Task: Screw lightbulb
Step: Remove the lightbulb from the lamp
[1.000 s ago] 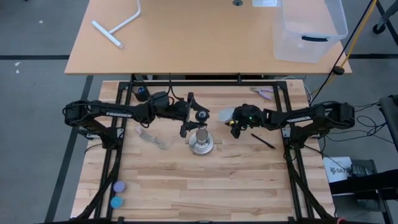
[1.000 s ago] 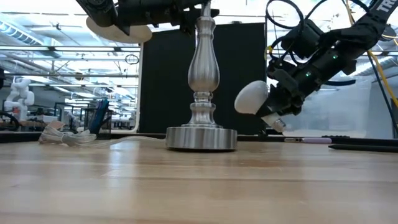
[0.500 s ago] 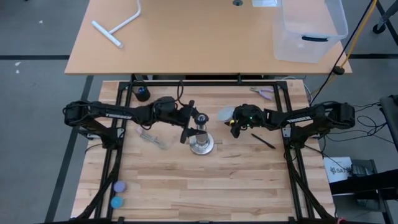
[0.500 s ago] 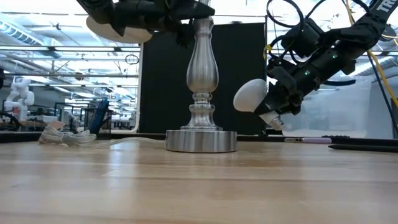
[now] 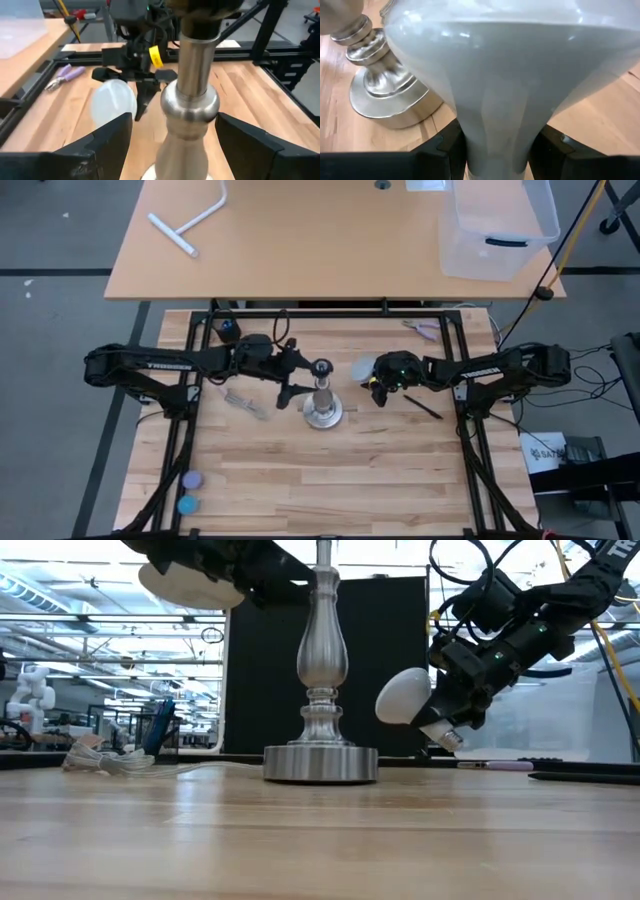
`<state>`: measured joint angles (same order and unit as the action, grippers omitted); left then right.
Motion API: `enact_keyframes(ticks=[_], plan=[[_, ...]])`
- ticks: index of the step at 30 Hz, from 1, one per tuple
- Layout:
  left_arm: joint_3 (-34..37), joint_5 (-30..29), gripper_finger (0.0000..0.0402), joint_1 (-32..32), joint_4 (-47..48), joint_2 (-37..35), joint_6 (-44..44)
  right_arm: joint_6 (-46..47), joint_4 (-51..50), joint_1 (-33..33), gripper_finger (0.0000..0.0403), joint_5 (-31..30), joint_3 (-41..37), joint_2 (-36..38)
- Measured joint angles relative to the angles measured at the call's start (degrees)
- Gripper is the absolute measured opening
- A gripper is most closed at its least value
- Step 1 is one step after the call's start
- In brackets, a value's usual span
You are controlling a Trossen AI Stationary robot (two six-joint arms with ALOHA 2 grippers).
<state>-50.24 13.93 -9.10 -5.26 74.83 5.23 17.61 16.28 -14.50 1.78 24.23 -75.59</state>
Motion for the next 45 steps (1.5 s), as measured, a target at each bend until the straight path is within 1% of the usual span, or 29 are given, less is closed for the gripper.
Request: enact_keyframes(ticks=[3, 5, 7, 10, 14, 17, 18, 20, 22, 24, 26, 30, 31, 32, 34, 38, 41, 45], plan=[[0.0, 0.02, 0.0287, 0.86, 1.27, -0.01, -0.53, 0.82, -0.24, 0.0, 0.0153, 0.02, 0.0, 0.0], [0.0, 0.03, 0.0287, 1.32, 5.4, -0.03, -1.86, 1.93, -0.7, 0.08, 0.0153, 0.04, 0.0, 0.0], [0.0, -1.57, 0.0287, 1.44, 12.2, -0.02, -3.52, 3.14, -2.07, 0.69, 0.0153, 0.02, 0.0, 0.0], [0.05, -6.51, 0.0287, 1.53, 20.2, 0.06, -6.06, 4.05, -3.81, 1.95, 0.0153, 0.08, 0.0, 0.0], [3.48, -12.02, 0.0287, 1.63, 19.57, -0.03, -10.25, 5.04, -3.97, 3.05, 0.0153, -0.13, 0.0, 0.0], [8.22, -19.98, 0.0282, 1.18, 17.69, -0.8, -15.97, 5.89, -4.51, 4.11, 0.0153, -0.25, 0.0, 0.0], [10.24, -21.46, 0.0277, 0.98, 15.84, -0.92, -17.92, 6.02, -5.07, 4.49, 0.0153, -0.31, 0.0, 0.0], [15.58, -22.51, 0.0259, 0.59, 10.44, -1.78, -20.64, 6.4, -5.99, 5.36, 0.0153, -0.88, 0.0, -0.07], [21.43, -22.52, 0.023, 0.65, 1.43, -3.13, -22.77, 6.71, -5.75, 6.11, 0.0153, -2.21, 0.02, -0.7], [26.99, -22.73, 0.019, 0.64, -10.52, -5.03, -24.15, 6.71, -5.38, 6.3, 0.0153, -2.35, 0.0, -1.85], [32.36, -22.99, 0.0143, 0.68, -19.91, -7.14, -24.7, 6.91, -3.82, 6.49, 0.0153, -2.37, 0.02, -3.4], [38.96, -22.79, 0.0041, 1.64, -31.8, -11.49, -22.95, 7.33, -0.5, 7.06, 0.0153, -2.08, 0.0, -6.64], [40.12, -22.85, 0.0021, 1.94, -33.29, -12.61, -21.88, 7.47, 0.67, 7.16, 0.0153, -2.06, 0.02, -7.51], [41.26, -23.29, 0.0011, 2.16, -34.44, -13.48, -20.88, 7.61, 1.76, 7.17, 0.0153, -1.96, 0.02, -8.38], [43.72, -24.92, 0.0006, 2.78, -37.33, -15.33, -18.99, 8.45, 4.31, 7.15, 0.0153, -1.6, 0.02, -10.3], [48.93, -28.48, 0.0004, 3.64, -47.24, -19.18, -14.72, 9.22, 6.88, 7.15, 0.015, -1.47, 0.02, -13.12], [49.81, -29.02, 0.0003, 3.63, -46.27, -21.79, -13.18, 9.77, 8.15, 7.17, 0.015, -1.67, 0.09, -14.39], [49.81, -27.86, 0.0003, 3.66, -44.09, -23.45, -11.84, 9.61, 10.96, 7.43, 0.015, -1.72, 0.11, -16.01]])
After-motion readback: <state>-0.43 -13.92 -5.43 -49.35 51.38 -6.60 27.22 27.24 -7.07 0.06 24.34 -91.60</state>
